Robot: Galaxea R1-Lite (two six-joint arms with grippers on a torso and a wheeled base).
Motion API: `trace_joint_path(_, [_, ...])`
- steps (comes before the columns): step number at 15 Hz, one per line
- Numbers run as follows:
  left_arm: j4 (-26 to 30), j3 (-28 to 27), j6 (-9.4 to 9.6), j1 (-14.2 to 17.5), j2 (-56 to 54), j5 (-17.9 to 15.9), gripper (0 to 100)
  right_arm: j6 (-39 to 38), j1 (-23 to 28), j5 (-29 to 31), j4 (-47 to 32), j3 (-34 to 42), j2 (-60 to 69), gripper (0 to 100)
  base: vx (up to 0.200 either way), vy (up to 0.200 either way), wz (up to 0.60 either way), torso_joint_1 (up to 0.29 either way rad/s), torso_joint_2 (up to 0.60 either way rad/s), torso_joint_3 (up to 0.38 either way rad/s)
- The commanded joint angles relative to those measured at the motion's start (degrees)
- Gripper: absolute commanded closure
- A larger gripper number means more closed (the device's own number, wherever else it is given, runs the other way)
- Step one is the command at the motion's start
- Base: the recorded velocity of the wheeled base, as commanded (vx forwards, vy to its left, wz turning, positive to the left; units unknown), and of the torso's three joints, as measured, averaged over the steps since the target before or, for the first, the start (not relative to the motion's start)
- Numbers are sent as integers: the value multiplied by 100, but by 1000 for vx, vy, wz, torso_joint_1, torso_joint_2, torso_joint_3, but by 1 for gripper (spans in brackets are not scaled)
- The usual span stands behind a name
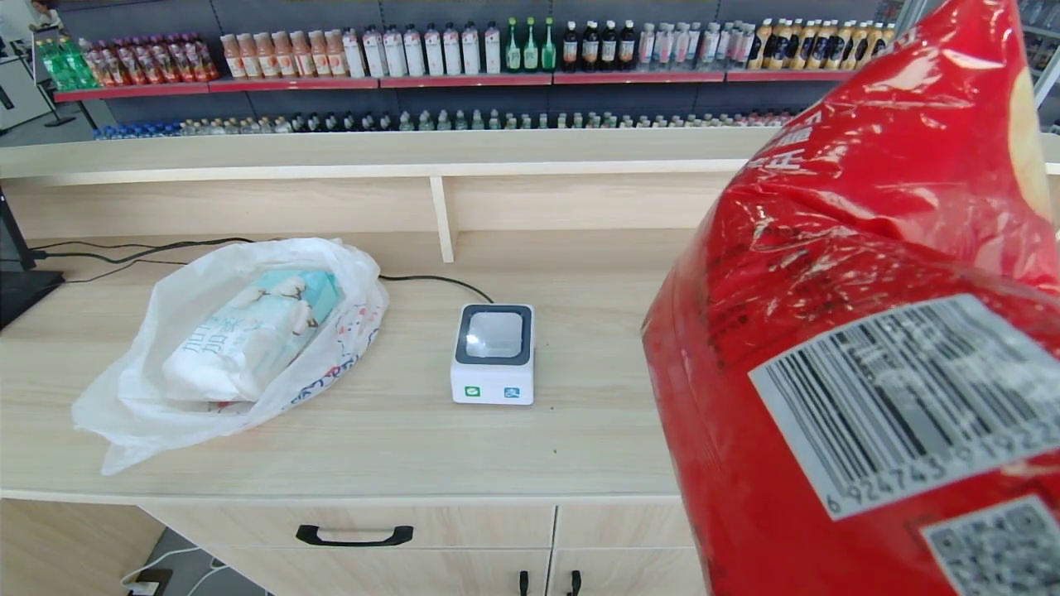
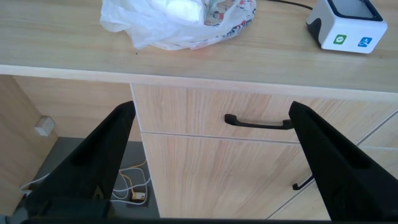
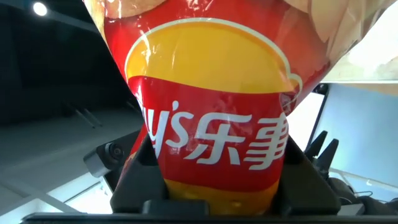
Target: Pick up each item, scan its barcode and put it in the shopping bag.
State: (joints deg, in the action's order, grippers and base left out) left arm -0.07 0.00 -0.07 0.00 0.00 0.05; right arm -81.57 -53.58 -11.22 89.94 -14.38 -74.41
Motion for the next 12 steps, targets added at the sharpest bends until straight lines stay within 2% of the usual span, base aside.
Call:
trace_joint_path(1, [-1, 0, -1, 0, 9, -5, 0, 0, -91, 5, 6, -3, 32, 100, 0, 0, 0, 0, 0, 0])
trace_joint_path(9, [-1, 0, -1, 9, 0, -5, 0, 71, -65, 137, 6, -100, 50, 100, 0, 0, 0, 0, 0, 0])
trace_joint_path(12, [-1, 0, -1, 0, 0, -5, 0, 1442, -56, 269, 6, 6, -320, 100, 0, 0, 0, 0, 0, 0])
